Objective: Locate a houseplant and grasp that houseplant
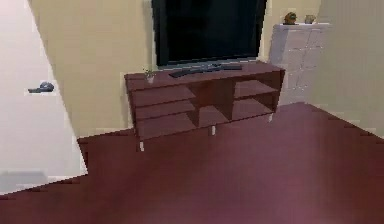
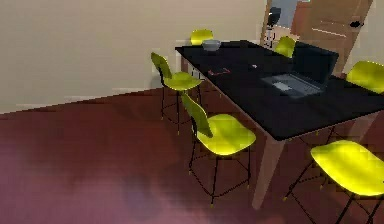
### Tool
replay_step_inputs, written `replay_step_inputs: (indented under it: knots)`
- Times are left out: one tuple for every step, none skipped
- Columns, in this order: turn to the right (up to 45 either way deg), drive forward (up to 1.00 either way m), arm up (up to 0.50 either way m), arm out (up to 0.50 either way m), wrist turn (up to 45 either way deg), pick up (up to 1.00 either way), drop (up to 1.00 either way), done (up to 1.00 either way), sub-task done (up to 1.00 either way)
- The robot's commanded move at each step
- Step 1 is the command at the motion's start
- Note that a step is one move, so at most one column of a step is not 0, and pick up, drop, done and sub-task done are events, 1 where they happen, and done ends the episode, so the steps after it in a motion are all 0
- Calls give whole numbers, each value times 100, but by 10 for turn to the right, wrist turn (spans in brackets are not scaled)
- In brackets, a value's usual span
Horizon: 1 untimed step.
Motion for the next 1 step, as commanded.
replay_step_inputs:
  knots:
    - [-120, 0, 0, 0, 0, 0, 0, 0, 0]
